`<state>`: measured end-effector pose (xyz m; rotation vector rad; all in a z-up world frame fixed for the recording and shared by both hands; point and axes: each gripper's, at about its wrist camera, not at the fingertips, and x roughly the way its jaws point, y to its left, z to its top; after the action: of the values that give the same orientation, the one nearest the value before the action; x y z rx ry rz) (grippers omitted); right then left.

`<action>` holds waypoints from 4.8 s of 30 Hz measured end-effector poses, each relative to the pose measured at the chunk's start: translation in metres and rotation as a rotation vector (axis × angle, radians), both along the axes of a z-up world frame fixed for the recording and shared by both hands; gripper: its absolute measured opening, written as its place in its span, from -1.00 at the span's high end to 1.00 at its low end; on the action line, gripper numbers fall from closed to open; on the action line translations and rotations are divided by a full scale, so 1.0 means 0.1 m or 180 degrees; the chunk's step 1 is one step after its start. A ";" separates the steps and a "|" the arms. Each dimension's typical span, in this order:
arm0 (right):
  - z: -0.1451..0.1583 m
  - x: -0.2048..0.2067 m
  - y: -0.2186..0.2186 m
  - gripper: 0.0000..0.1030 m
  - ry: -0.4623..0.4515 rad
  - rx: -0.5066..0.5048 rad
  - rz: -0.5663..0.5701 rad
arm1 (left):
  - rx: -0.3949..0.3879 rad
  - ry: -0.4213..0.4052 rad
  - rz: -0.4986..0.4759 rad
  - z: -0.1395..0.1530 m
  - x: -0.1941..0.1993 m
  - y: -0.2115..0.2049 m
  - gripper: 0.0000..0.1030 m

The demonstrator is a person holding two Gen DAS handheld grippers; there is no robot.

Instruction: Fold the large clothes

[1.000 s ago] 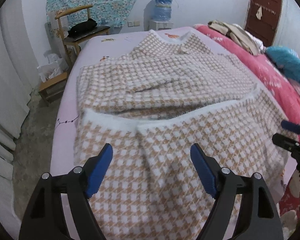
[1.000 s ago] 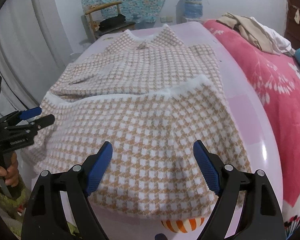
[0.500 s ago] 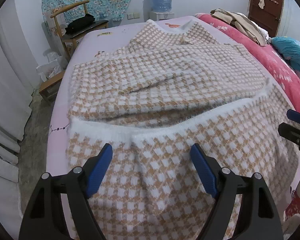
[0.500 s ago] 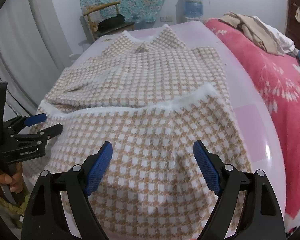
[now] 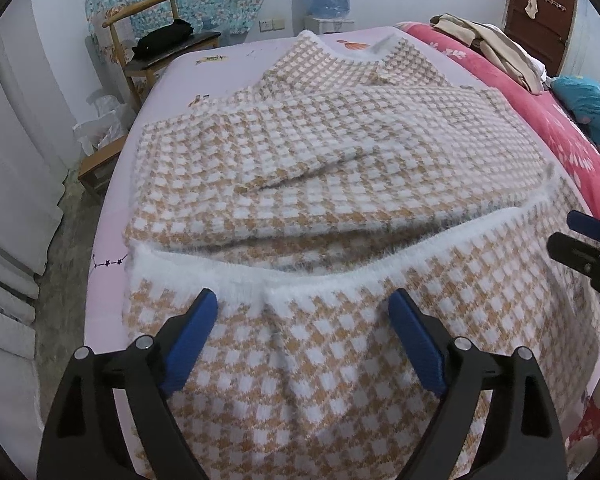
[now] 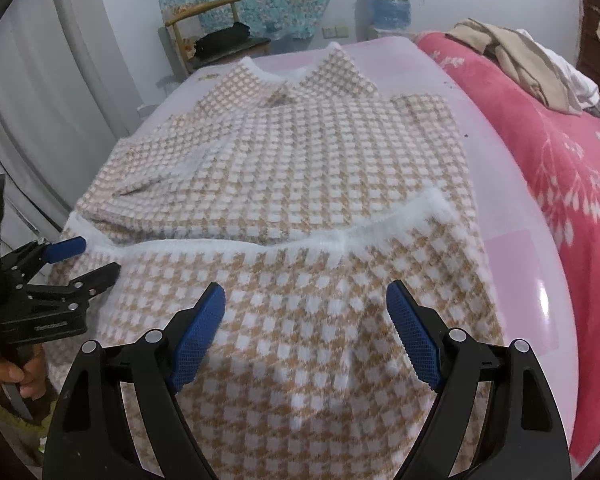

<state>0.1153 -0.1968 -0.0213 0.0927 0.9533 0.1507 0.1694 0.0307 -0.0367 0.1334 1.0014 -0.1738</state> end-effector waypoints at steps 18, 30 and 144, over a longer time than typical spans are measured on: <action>0.47 0.19 -0.31 -0.53 -0.0049 0.0358 0.0136 | -0.0177 -0.0490 -0.0039 0.83 0.13 0.31 -0.71; 1.01 1.53 -0.55 -0.53 -0.0163 0.0598 0.0326 | -0.0645 -0.0511 -0.0242 1.29 1.50 0.20 -0.71; 0.35 1.29 -0.01 0.37 0.0177 -0.0148 0.0492 | -0.0468 0.0056 -0.0714 0.40 1.14 -0.16 0.58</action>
<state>0.2446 -0.1979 0.0134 -0.0198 1.0190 0.2696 0.2835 0.0150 0.0032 0.1098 0.9866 -0.4531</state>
